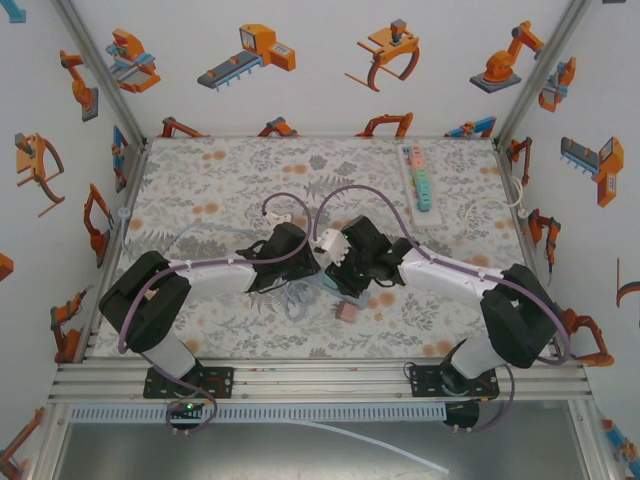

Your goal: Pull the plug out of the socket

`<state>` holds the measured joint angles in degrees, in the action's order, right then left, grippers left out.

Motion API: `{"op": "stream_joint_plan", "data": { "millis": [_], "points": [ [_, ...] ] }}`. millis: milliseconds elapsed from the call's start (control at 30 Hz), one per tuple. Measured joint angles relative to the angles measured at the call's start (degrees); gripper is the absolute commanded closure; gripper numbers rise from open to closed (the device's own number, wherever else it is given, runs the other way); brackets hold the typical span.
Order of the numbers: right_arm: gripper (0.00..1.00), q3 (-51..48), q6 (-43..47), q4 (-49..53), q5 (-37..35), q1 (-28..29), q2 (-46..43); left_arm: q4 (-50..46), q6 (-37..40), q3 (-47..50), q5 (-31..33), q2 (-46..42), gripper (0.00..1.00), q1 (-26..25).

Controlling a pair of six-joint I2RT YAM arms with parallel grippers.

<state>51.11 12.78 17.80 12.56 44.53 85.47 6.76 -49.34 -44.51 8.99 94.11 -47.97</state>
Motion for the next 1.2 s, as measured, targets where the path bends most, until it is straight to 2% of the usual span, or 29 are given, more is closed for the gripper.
{"op": "stream_joint_plan", "data": {
  "millis": [267, 500, 667, 1200],
  "points": [
    [0.98, 0.3, 1.6, 0.8, -3.3, 2.1, -0.2, 0.0, 0.0, 0.0, 0.0, 0.0, 0.65, 0.0],
    [0.99, 0.5, -2.3, 1.5, 0.4, -1.7, -0.2, 0.9, 0.0, 0.0, 0.0, 0.2, 0.65, 0.0],
    [0.99, 2.3, -1.4, 4.0, -2.6, 0.1, 0.8, 1.0, 0.0, 0.0, -0.2, 0.3, 0.65, 0.0],
    [0.99, 3.3, -1.4, 5.6, -4.8, 1.9, 0.3, 1.3, 0.0, 0.0, -0.6, 0.3, 0.66, 0.0]
  ]
}}
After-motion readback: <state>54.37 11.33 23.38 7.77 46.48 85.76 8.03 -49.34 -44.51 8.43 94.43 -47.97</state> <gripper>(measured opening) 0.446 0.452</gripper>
